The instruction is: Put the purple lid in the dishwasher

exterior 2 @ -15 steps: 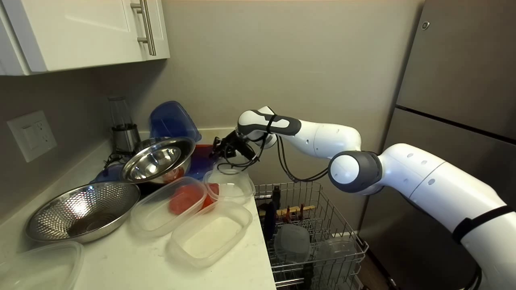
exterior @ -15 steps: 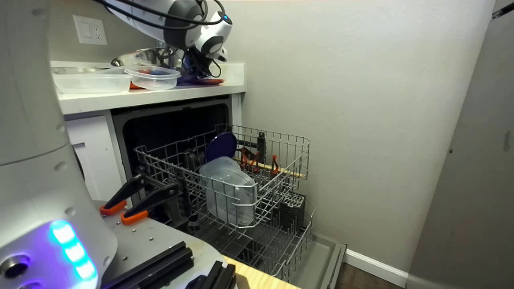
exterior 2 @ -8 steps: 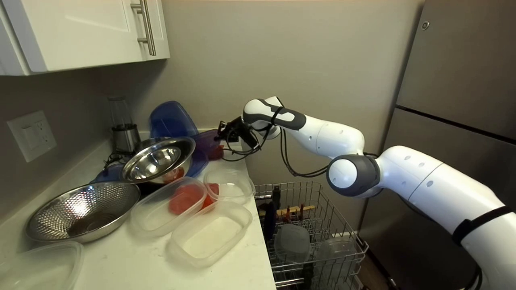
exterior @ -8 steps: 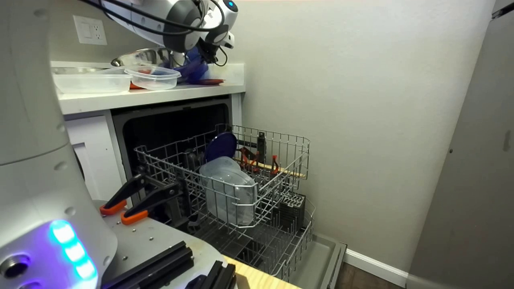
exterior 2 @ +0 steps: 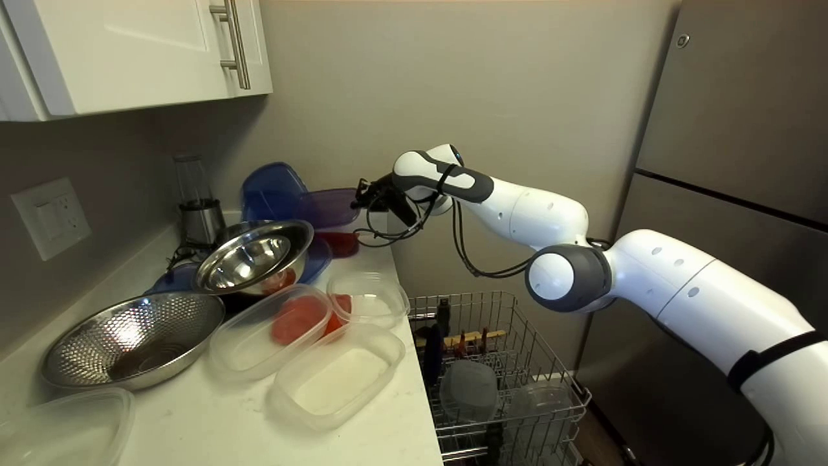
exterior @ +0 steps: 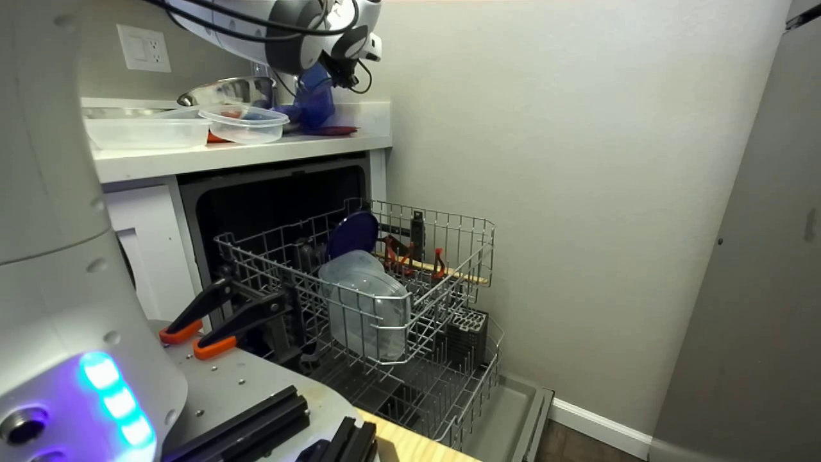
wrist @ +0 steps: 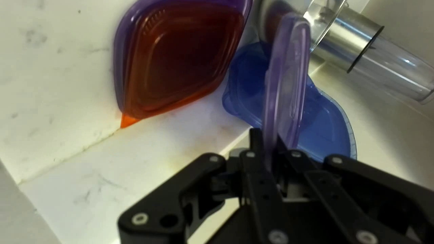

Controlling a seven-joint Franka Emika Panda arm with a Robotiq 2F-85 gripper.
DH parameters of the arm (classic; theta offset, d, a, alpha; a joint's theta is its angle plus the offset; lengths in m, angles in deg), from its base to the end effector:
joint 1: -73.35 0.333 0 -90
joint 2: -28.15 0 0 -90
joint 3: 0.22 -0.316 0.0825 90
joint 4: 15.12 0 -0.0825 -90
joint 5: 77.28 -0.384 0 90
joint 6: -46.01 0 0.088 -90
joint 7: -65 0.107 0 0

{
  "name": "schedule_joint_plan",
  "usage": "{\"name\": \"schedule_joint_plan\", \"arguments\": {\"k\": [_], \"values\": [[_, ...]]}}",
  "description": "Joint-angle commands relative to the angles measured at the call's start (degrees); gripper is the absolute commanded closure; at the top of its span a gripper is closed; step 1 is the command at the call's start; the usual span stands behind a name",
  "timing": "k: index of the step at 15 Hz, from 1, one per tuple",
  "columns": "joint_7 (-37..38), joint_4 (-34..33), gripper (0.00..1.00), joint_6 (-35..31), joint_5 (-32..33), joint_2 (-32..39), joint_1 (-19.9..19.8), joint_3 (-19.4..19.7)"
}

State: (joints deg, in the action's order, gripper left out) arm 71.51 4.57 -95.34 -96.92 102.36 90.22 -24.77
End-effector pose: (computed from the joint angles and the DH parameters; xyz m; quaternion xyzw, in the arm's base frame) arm 0.7913 0.3171 0.4035 -0.8612 0.0286 -0.2830 0.4212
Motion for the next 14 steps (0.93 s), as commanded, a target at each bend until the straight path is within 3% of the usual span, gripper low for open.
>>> {"name": "schedule_joint_plan", "arguments": {"k": [1,8,11,14], "values": [[3.85,0.64,0.94,-0.19,5.27,-4.63,0.85,8.41],[19.77,1.50,0.93,5.52,20.40,-12.94,3.47,27.28],[23.54,1.53,0.93,14.58,24.92,-15.41,4.50,31.82],[24.03,1.56,0.94,26.16,27.61,-17.92,5.17,33.63]]}}
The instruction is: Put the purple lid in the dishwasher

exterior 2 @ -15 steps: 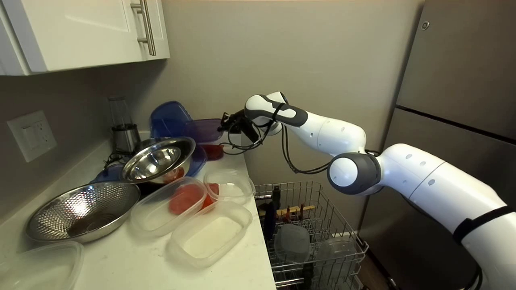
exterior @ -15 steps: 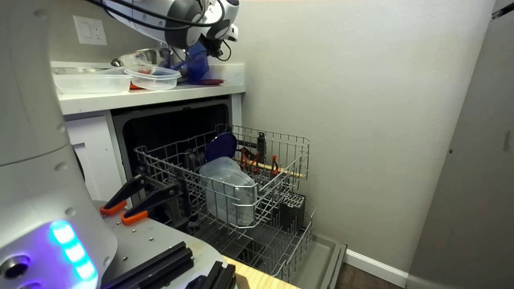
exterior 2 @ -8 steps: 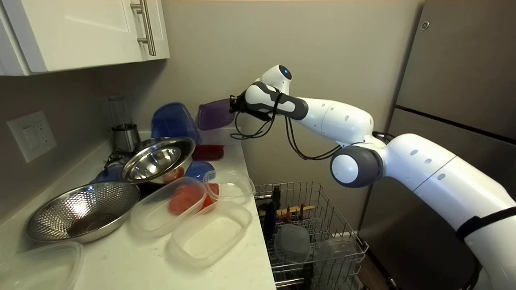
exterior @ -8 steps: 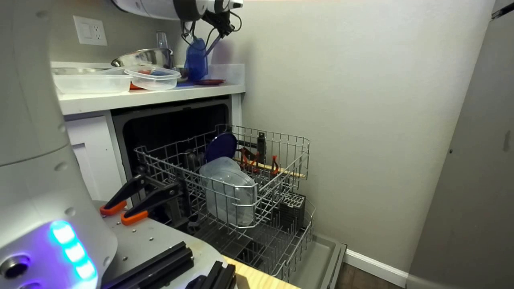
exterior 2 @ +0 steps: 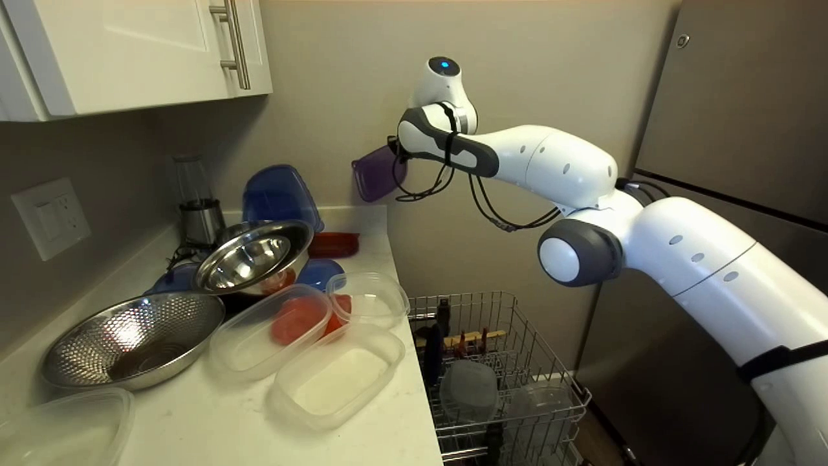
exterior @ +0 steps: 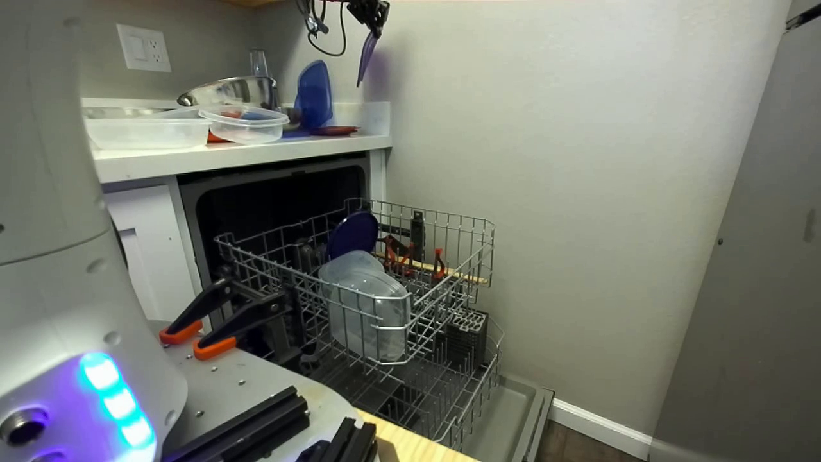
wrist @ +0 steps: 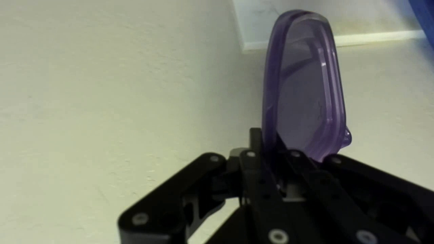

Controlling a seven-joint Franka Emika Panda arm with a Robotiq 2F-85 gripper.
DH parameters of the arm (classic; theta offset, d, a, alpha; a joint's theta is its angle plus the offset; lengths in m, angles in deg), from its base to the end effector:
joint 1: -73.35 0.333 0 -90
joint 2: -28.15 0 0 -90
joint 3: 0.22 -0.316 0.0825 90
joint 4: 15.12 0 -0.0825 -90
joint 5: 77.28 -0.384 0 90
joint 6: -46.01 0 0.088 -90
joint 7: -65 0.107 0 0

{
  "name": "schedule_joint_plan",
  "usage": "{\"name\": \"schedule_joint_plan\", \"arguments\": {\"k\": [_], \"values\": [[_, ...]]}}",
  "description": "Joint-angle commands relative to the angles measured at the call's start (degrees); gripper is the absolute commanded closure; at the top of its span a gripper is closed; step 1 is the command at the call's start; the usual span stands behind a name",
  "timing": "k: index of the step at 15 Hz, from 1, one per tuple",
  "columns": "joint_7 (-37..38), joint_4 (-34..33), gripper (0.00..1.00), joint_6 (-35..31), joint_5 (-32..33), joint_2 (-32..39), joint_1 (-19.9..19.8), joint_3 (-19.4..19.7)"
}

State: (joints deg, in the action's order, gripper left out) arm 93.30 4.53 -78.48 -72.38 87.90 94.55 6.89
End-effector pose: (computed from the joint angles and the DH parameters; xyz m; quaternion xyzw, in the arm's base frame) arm 0.7694 0.2664 0.5614 -0.9173 0.0564 -0.3888 0.0657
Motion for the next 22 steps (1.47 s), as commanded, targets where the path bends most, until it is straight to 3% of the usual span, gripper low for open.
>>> {"name": "schedule_joint_plan", "arguments": {"k": [1,6,11,22], "values": [[1.95,1.63,0.94,13.45,3.60,-4.26,0.99,2.18],[1.14,1.57,0.94,33.10,5.22,-7.34,1.27,2.14],[0.33,1.55,0.94,44.25,3.92,-7.04,0.19,0.62],[-0.16,1.15,0.94,44.99,1.94,4.42,-4.17,-2.07]]}}
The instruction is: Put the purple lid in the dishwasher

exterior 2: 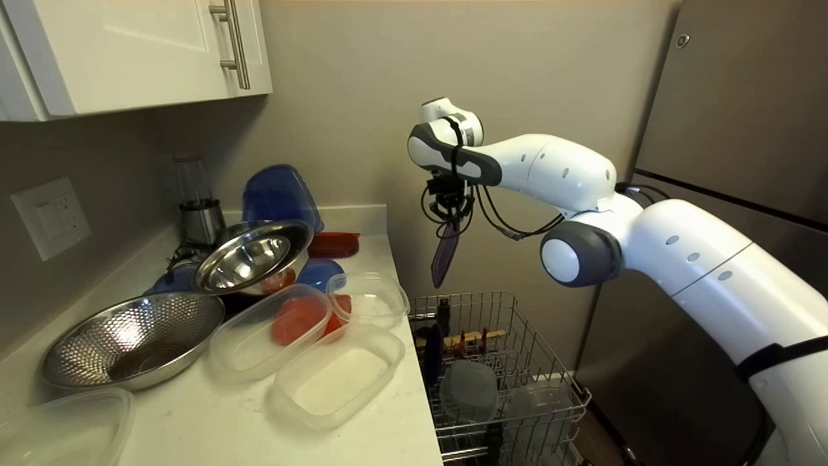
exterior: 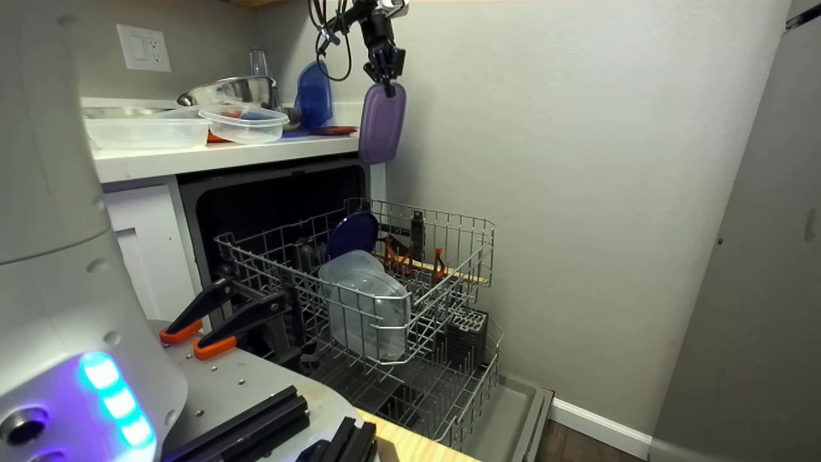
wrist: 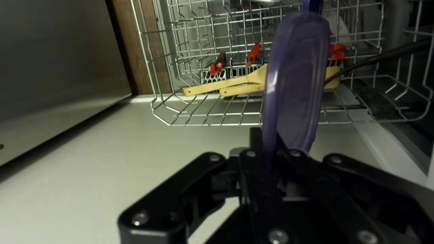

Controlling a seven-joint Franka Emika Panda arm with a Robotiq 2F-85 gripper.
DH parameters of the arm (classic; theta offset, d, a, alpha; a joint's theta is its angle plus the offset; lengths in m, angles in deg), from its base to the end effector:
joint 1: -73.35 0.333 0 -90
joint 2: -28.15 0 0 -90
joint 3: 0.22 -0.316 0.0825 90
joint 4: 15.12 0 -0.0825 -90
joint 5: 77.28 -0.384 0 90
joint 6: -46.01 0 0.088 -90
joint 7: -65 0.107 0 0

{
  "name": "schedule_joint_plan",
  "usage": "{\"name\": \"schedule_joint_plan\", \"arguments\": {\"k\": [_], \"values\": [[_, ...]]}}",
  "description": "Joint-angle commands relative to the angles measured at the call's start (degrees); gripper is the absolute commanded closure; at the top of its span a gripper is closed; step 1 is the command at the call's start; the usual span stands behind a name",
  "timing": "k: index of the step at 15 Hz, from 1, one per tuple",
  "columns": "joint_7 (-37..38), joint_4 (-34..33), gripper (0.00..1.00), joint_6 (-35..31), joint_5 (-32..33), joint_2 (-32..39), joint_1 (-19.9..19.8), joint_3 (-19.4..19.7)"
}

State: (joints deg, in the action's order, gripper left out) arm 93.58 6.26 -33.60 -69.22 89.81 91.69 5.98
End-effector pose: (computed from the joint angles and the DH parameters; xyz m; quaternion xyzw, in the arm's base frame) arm 0.7440 0.1968 0.4310 0.9847 -0.1260 0.0177 0.1188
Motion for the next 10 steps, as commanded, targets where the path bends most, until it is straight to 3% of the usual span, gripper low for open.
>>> {"name": "schedule_joint_plan", "arguments": {"k": [1,10], "values": [[-0.49,-0.60,0.94,0.31,-1.45,3.40,-1.63,-1.44],[-3.52,-0.57,0.94,1.53,0.14,8.24,-2.21,-0.68]]}}
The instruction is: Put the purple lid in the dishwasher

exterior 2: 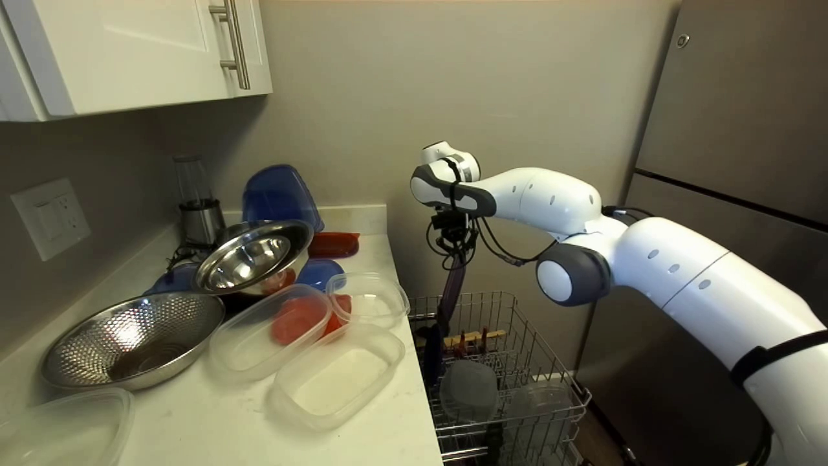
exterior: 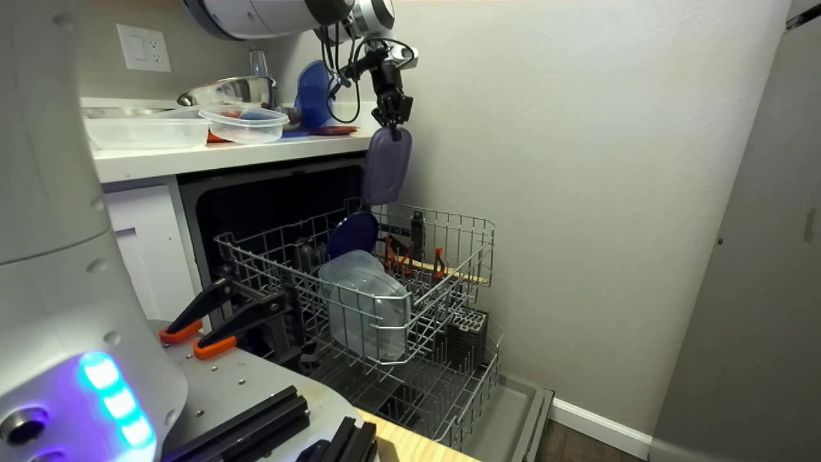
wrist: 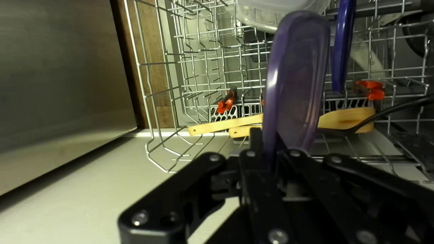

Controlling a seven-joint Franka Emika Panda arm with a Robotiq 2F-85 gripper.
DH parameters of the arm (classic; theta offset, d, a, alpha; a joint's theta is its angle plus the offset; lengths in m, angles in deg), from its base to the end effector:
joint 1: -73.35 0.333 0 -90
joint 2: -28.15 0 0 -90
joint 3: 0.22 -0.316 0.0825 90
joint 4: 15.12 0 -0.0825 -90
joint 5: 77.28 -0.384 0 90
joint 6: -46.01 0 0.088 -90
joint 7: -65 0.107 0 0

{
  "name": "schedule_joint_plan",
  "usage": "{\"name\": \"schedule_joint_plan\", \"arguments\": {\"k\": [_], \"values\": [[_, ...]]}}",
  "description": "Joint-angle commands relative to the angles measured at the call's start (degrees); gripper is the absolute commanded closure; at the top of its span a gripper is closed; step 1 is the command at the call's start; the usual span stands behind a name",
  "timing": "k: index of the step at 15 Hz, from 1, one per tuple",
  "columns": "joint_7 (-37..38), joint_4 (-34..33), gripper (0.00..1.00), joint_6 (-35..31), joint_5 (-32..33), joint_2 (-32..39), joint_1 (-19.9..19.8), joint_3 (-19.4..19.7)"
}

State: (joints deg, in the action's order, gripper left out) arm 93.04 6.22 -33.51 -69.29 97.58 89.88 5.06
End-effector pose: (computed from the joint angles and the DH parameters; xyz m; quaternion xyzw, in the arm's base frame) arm 0.7545 0.1794 0.3258 0.9810 -0.1252 -0.0493 0.1397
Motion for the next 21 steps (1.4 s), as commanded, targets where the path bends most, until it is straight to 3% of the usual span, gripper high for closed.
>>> {"name": "schedule_joint_plan", "arguments": {"k": [1,10,17,21], "values": [[-3.82,-0.63,0.93,1.37,0.35,0.63,-0.35,0.35],[-2.17,0.03,0.93,0.00,0.03,0.64,-0.02,0.43],[-3.40,-0.01,0.94,1.36,9.70,2.34,2.73,7.96],[-3.89,-0.25,0.94,1.19,11.07,3.84,2.65,8.81]]}}
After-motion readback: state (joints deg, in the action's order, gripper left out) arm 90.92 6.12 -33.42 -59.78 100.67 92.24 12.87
